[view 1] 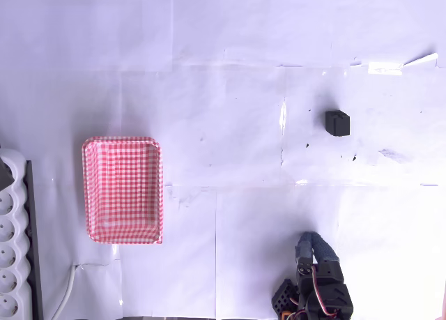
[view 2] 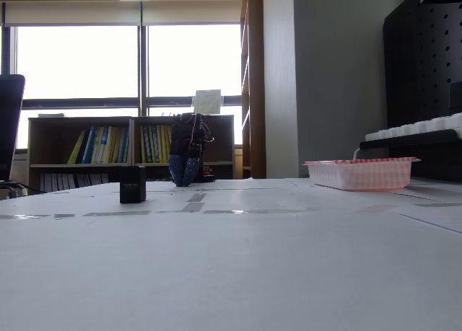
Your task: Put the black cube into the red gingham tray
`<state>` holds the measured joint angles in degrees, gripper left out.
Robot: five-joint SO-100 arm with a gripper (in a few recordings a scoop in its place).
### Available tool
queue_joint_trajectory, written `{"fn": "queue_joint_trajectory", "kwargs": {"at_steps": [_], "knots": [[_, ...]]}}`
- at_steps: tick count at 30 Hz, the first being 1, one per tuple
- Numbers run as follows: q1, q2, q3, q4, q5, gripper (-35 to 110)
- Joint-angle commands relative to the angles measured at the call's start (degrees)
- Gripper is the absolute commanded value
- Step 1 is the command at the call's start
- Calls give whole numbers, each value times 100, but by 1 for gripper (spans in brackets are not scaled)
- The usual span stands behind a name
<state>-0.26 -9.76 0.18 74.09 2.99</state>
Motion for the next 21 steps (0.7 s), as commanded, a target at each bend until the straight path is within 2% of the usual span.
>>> {"fn": "queue_joint_trajectory", "kwargs": {"at_steps": [1,12,13,14,16,17,21], "knots": [[-18,-88,62,290,105,0],[26,44,62,193,308,1],[26,237,70,79,844,1],[211,466,176,-396,2065,1],[185,1248,308,-1951,765,1],[193,1573,308,-2751,483,3],[299,3164,88,-5783,729,7]]}}
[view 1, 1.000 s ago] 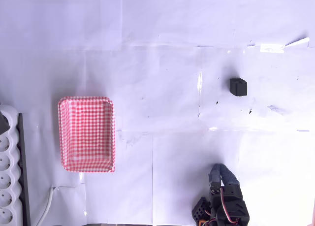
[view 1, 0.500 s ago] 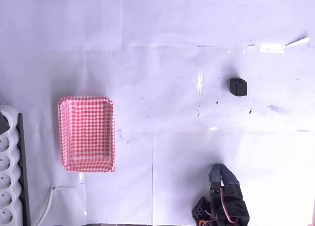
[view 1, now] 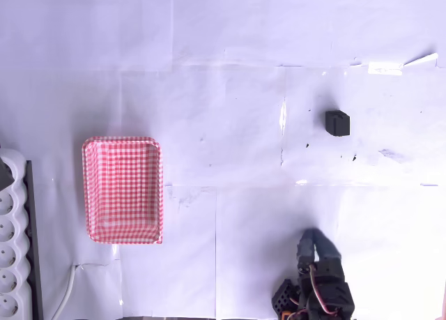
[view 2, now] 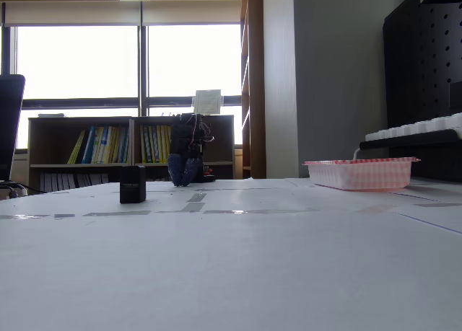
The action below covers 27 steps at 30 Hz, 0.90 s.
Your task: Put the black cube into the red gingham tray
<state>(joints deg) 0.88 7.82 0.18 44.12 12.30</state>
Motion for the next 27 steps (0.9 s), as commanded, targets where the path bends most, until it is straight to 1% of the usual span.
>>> {"fn": "queue_joint_trajectory", "kwargs": {"at_steps": [1,4,7,9,13,14,16,17,18,21,23,25,27], "knots": [[237,1907,105,-3472,-202,7],[316,3357,132,-5370,-255,9],[316,4465,149,-6724,-246,14],[272,5045,149,-7436,-299,16],[149,6047,141,-8534,-343,16],[149,6275,149,-8754,-334,19],[132,6759,132,-9501,-738,25],[123,6987,185,-9677,-844,26],[149,7181,255,-9677,-712,26],[281,7708,378,-10151,-650,32],[334,7998,483,-10187,-246,39],[387,8323,703,-10406,-316,44],[396,8684,1011,-10564,-466,44]]}}
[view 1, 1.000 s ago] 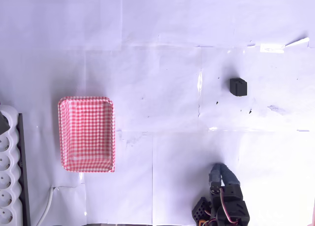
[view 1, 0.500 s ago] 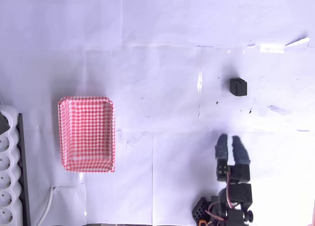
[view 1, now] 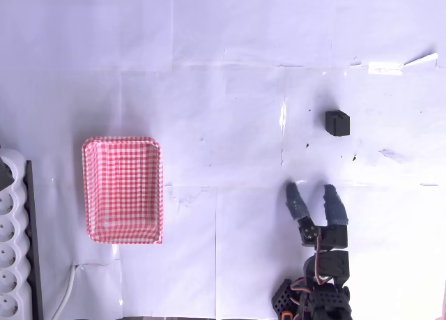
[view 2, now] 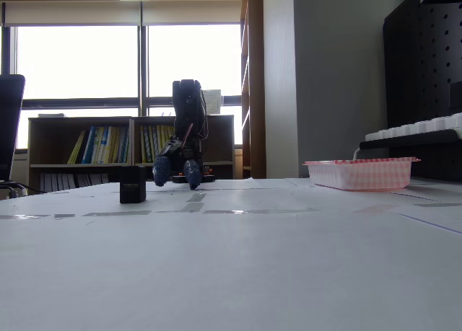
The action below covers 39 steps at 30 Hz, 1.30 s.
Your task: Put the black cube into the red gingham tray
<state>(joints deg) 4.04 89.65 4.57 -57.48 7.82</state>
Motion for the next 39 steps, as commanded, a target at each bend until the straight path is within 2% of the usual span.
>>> {"fn": "queue_joint_trajectory", "kwargs": {"at_steps": [1,4,8,11,17,39], "knots": [[97,686,729,-501,-105,45],[158,1389,1239,-1002,-396,49],[369,2848,2039,-2224,-448,53],[483,3129,2303,-2391,-545,54],[598,3463,2777,-2373,-571,54],[360,4298,5414,-949,-773,52]]}}
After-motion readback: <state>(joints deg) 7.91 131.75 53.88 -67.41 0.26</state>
